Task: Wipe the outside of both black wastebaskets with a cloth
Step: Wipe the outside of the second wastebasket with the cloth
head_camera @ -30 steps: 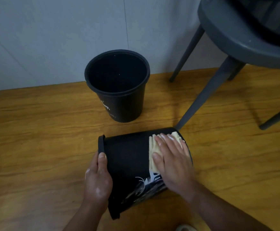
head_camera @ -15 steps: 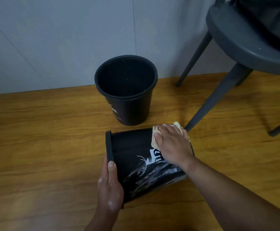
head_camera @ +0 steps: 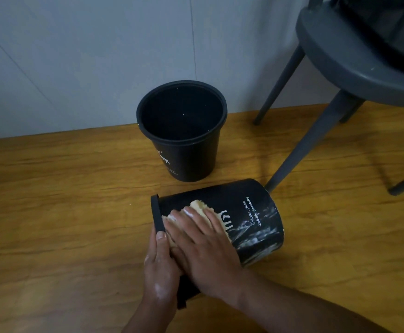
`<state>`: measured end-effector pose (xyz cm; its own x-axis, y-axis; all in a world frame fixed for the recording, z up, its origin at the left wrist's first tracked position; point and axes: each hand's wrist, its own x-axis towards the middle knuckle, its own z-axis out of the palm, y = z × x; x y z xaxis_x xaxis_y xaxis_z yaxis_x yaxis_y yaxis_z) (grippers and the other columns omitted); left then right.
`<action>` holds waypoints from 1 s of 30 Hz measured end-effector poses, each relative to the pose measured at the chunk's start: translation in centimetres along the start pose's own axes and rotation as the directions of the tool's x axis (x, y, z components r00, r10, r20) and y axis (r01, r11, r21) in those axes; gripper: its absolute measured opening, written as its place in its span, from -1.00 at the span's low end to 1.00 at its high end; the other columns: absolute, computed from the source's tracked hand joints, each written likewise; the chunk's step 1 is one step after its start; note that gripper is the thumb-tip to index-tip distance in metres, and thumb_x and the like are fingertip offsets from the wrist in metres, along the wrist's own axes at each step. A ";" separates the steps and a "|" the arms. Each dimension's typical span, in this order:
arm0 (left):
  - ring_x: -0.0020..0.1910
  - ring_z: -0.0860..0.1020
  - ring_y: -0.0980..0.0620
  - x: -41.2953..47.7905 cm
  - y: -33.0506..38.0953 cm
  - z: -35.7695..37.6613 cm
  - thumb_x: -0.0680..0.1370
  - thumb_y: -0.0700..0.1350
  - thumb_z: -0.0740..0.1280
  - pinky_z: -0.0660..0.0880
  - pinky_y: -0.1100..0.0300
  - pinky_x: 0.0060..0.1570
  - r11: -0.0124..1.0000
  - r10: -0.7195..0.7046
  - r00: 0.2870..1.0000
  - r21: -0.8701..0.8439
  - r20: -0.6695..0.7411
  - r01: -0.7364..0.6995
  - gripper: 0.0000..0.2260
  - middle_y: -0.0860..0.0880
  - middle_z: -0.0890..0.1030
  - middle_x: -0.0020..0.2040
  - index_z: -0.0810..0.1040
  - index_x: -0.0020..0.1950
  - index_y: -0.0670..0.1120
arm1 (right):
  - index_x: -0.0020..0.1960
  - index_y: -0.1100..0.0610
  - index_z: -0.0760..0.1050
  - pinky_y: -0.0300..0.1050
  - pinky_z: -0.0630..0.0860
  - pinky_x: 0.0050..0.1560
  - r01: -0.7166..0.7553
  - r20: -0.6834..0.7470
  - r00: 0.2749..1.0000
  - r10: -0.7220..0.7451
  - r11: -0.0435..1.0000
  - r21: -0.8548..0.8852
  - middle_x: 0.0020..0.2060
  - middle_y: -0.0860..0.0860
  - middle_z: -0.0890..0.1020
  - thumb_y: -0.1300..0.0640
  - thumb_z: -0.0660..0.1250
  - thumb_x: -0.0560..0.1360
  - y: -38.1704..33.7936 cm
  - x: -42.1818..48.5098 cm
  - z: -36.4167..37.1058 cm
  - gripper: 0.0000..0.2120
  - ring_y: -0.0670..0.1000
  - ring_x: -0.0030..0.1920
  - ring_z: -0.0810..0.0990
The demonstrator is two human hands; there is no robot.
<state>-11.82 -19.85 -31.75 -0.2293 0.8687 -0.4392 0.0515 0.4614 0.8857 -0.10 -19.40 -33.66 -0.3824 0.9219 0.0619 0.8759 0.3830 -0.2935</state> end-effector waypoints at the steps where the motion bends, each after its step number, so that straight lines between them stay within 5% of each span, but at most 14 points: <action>1: 0.15 0.62 0.20 0.0 0.2 0.0 0.71 0.09 0.02 0.49 0.16 0.19 1.000 -0.011 1.000 -0.007 -0.009 0.011 -0.67 0.14 0.68 0.13 0.55 0.28 0.25 | 0.63 -0.03 0.12 0.19 0.02 0.58 0.016 -0.001 1.000 -0.016 1.000 -0.011 0.60 -0.06 0.22 -0.13 -0.07 0.74 0.1 -0.3 0.1 -0.51 0.06 0.61 0.11; 6: -0.01 0.64 0.15 -0.1 1.1 -0.1 0.71 0.08 0.05 0.50 0.20 -0.01 1.000 -0.022 0.999 -0.008 -0.042 0.022 -0.68 0.08 0.69 -0.03 0.61 0.12 0.17 | 0.64 -0.08 0.06 0.13 -0.05 0.60 0.018 0.025 1.000 -0.017 1.000 -0.015 0.60 -0.06 0.21 -0.17 -0.06 0.72 0.9 -0.5 -0.2 -0.49 0.03 0.61 0.11; 10: 0.27 0.52 -0.09 0.1 0.5 -0.2 0.64 0.26 0.04 0.43 -0.16 0.32 0.998 -0.034 0.999 0.044 -0.035 0.036 -0.54 -0.06 0.57 0.30 0.42 0.47 0.14 | 0.61 -0.15 0.13 0.05 -0.08 0.59 -0.294 0.005 0.956 0.294 0.956 -0.022 0.58 -0.08 0.27 -0.19 -0.13 0.69 4.8 0.3 -1.3 -0.49 -0.02 0.58 0.16; 14: 0.44 0.38 -0.12 -0.3 -0.2 0.3 0.55 0.42 0.01 0.30 -0.19 0.44 0.994 -0.060 0.996 0.092 -0.060 0.065 -0.38 -0.05 0.47 0.45 0.33 0.54 0.17 | 0.57 -0.13 0.24 0.11 -0.08 0.59 -0.450 0.029 0.893 0.449 0.893 0.001 0.56 -0.08 0.30 -0.21 -0.26 0.64 7.4 1.5 -1.4 -0.40 0.00 0.59 0.13; 19: 0.43 0.41 -0.15 -0.4 0.7 0.7 0.67 0.19 0.01 0.31 -0.08 0.44 0.997 -0.069 0.997 0.042 -0.044 0.071 -0.50 -0.12 0.44 0.47 0.32 0.56 0.03 | 0.59 -0.03 0.20 0.25 0.04 0.56 -0.289 0.001 0.957 0.289 0.957 -0.009 0.55 -0.02 0.31 -0.13 -0.11 0.69 2.4 1.0 -1.3 -0.49 0.10 0.57 0.18; 23: 0.13 0.65 0.04 -0.3 0.7 0.5 0.69 0.14 0.02 0.55 0.01 0.18 0.999 -0.028 0.999 0.023 -0.021 0.029 -0.61 0.00 0.68 0.15 0.52 0.37 0.10 | 0.65 -0.06 -0.01 0.17 -0.15 0.59 -0.032 0.058 0.998 0.030 0.999 0.021 0.63 -0.03 0.12 -0.18 -0.07 0.72 0.1 -1.1 -0.6 -0.46 0.05 0.63 -0.02; 27: 0.18 0.56 -0.05 -0.3 0.5 0.4 0.66 0.22 0.03 0.49 -0.03 0.18 0.996 -0.016 0.998 0.086 -0.058 0.021 -0.52 -0.06 0.59 0.25 0.42 0.48 0.05 | 0.63 -0.07 0.07 0.08 -0.10 0.60 -0.164 0.017 0.986 0.163 0.987 0.007 0.59 -0.05 0.24 -0.19 -0.07 0.69 3.3 -1.4 -1.4 -0.46 0.01 0.60 0.13; 30: 0.12 0.57 0.09 -0.6 0.6 0.4 0.65 0.21 0.04 0.51 0.16 0.08 0.997 0.038 0.998 0.074 -0.040 -0.035 -0.51 0.02 0.60 0.19 0.41 0.49 0.04 | 0.64 -0.09 0.07 0.06 -0.10 0.60 -0.358 0.005 0.934 0.358 0.934 -0.019 0.60 -0.08 0.21 -0.26 -0.25 0.67 8.2 -2.5 -1.8 -0.40 -0.04 0.60 0.09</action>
<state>-11.28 -20.01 -31.07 -0.2655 0.8779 -0.3985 0.1313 0.4424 0.8872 8.57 -18.46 -34.46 -0.0449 0.9976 -0.0519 0.9600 0.0287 -0.2785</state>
